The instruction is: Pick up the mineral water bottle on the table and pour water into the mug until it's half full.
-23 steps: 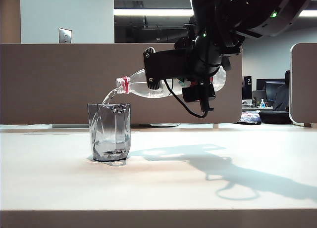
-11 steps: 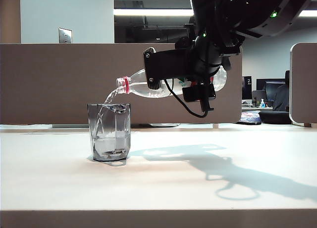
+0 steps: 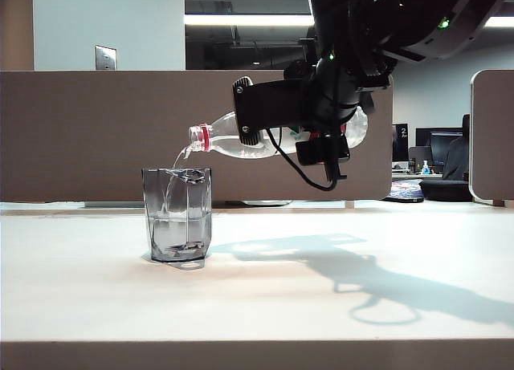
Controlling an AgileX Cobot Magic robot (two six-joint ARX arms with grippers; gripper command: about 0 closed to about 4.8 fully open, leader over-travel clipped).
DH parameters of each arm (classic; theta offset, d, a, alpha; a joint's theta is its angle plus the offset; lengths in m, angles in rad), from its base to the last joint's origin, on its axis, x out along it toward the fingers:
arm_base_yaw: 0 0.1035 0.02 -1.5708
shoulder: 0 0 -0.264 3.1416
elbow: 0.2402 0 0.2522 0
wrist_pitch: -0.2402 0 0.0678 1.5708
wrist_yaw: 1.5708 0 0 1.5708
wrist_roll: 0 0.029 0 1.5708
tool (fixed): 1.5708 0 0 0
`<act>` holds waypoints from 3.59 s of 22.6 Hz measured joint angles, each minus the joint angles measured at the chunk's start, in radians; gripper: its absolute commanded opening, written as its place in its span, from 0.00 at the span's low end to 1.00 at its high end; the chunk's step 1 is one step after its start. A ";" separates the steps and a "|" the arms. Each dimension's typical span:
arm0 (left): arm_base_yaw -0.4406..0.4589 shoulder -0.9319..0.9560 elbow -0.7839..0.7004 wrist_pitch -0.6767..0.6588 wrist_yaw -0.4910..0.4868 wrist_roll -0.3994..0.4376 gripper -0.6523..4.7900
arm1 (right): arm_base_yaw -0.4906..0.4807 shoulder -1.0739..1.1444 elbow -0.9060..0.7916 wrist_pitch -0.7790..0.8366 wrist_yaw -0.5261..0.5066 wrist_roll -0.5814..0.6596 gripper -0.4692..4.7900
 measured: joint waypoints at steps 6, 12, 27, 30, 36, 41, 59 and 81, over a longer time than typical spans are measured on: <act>0.000 0.000 0.000 0.000 0.000 0.000 0.11 | 0.000 0.000 0.000 0.000 0.000 0.000 0.66; 0.000 0.000 0.000 0.000 0.000 0.000 0.11 | 0.002 0.000 0.001 -0.001 0.000 0.001 0.66; 0.000 0.000 0.000 0.000 0.000 0.000 0.11 | 0.005 -0.001 -0.001 -0.084 0.023 0.223 0.66; 0.000 0.000 0.000 0.000 0.000 0.000 0.11 | 0.005 -0.001 0.000 -0.092 0.040 0.303 0.65; 0.000 0.001 0.000 0.000 0.000 0.000 0.11 | 0.027 -0.001 -0.001 -0.145 0.044 0.464 0.60; 0.000 0.001 0.000 0.000 0.000 0.000 0.11 | 0.042 -0.001 -0.003 -0.153 0.040 0.711 0.60; 0.000 0.001 0.000 0.000 0.000 0.000 0.11 | 0.054 -0.002 -0.143 -0.079 -0.229 1.408 0.56; 0.000 0.000 0.000 0.000 0.000 0.000 0.11 | -0.089 0.116 -0.365 0.547 -0.471 1.632 0.62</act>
